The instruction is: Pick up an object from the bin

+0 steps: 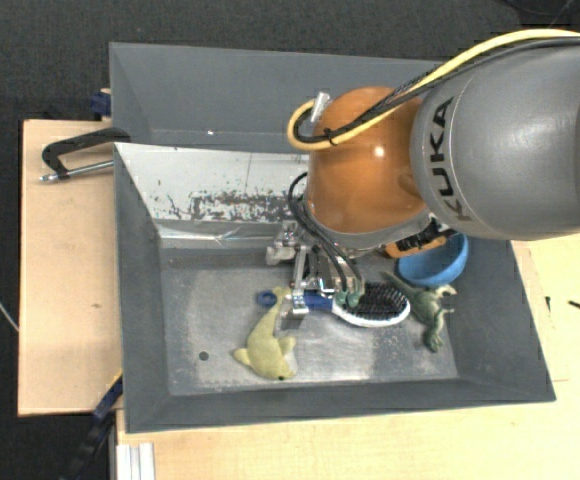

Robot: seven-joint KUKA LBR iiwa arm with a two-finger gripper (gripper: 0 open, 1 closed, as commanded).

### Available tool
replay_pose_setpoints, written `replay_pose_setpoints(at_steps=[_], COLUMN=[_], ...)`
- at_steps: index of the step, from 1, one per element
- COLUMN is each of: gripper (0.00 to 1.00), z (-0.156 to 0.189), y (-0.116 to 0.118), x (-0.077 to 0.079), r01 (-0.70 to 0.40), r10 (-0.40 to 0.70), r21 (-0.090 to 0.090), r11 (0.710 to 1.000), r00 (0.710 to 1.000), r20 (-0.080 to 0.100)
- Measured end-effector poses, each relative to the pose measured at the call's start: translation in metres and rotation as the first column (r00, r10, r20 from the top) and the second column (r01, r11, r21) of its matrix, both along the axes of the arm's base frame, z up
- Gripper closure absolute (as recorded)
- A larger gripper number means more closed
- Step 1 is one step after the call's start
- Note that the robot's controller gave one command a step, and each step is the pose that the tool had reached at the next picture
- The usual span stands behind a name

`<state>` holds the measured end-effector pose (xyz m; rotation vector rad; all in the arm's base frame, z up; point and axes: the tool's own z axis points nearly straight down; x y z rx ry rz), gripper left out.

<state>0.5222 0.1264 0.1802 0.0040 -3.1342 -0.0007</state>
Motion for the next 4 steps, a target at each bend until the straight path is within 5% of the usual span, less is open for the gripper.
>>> replay_pose_setpoints(at_steps=[1, 2, 4], gripper=[0.0, 0.0, 0.0], z=[-0.1, -0.107, -0.105], y=[-0.094, -0.118, -0.116], x=[0.041, 0.001, 0.003], r01=[-0.152, 0.198, 0.198], r10=[0.152, -0.198, -0.198], r21=[0.0, 0.005, 0.002], r11=[0.988, 0.98, 0.98], r00=[0.988, 0.98, 0.98], r20=[0.011, 0.017, 0.012])
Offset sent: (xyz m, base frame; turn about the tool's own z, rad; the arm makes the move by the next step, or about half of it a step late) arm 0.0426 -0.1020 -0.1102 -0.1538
